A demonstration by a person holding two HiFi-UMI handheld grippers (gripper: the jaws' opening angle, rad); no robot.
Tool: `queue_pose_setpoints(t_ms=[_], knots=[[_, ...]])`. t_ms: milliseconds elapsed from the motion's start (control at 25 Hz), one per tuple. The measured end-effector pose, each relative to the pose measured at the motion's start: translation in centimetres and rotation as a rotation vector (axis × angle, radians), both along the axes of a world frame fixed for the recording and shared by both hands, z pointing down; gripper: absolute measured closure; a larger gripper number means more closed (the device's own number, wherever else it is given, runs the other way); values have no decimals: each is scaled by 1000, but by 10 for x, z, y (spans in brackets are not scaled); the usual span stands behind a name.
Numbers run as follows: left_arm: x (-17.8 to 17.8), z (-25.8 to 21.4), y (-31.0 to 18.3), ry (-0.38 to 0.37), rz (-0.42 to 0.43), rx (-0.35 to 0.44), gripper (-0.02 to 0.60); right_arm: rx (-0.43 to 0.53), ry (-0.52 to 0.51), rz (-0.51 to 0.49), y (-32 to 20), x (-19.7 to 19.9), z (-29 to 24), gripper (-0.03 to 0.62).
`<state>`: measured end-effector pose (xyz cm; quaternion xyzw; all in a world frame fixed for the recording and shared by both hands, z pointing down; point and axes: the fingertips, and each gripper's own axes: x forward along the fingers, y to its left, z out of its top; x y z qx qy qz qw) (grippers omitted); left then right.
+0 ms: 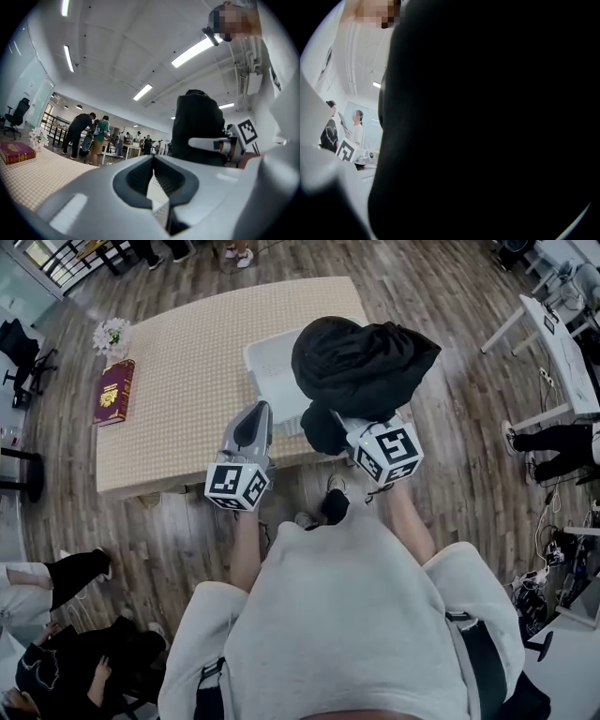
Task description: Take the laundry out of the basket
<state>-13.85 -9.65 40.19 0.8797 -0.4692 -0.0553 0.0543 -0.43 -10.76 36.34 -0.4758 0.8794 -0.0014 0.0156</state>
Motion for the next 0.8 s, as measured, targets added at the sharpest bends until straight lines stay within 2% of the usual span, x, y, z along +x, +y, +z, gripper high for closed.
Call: queue_pose_setpoints(t_ms=[360,640,800], knots=[[18,-22,46,0,-32,39,575,-31,0,-27,49,14,6,411],[62,-24,93,-12,-78,53,575,-99,-18,-66,98,48,37,412],[93,-14,131,-26,-82,34,575,-139,-27,-87,130,71,54,411]])
